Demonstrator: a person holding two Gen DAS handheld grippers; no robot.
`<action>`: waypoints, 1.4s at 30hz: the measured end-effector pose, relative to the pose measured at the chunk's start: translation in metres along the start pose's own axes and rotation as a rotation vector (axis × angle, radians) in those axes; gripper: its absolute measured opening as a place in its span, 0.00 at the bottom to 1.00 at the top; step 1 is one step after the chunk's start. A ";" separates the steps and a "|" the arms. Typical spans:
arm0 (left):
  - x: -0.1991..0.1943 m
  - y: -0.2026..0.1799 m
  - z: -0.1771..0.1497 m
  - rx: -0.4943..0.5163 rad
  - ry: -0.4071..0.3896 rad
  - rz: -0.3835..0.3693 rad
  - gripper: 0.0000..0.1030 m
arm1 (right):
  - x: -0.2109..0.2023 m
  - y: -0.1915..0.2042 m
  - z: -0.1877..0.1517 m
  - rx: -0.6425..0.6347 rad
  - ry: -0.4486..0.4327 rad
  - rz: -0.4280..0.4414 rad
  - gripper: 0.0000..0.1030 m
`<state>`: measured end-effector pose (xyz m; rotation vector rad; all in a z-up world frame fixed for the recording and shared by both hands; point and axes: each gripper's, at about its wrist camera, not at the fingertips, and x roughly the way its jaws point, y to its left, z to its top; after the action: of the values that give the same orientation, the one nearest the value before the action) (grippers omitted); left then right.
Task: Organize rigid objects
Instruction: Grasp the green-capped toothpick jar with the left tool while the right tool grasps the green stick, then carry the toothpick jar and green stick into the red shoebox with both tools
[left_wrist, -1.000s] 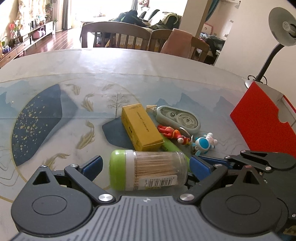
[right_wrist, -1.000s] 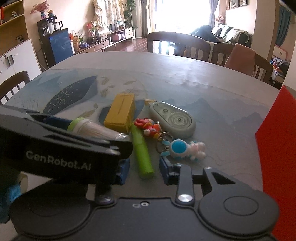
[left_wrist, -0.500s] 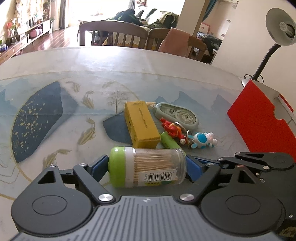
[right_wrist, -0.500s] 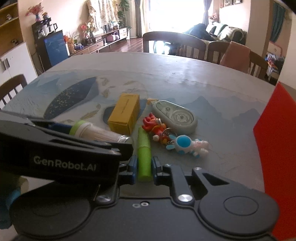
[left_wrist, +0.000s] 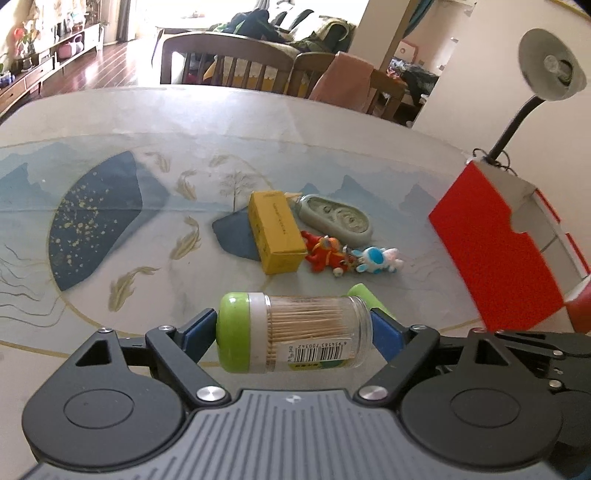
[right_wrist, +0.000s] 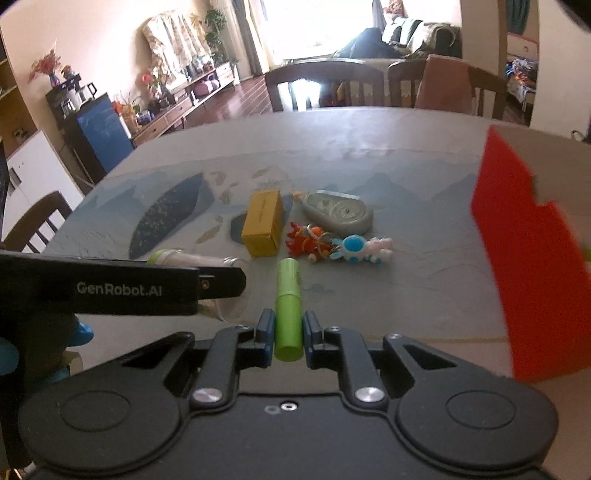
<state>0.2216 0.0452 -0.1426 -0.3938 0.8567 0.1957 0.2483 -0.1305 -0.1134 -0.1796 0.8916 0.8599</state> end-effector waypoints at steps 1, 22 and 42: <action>-0.005 -0.002 0.001 0.001 -0.002 -0.003 0.85 | -0.008 -0.001 0.000 0.007 -0.010 -0.004 0.14; -0.074 -0.109 0.040 0.167 -0.066 -0.137 0.85 | -0.129 -0.070 0.018 0.143 -0.217 -0.131 0.14; -0.014 -0.237 0.059 0.293 -0.002 -0.195 0.85 | -0.151 -0.190 0.009 0.237 -0.246 -0.232 0.14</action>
<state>0.3301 -0.1464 -0.0364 -0.2000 0.8250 -0.1100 0.3418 -0.3399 -0.0337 0.0296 0.7188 0.5416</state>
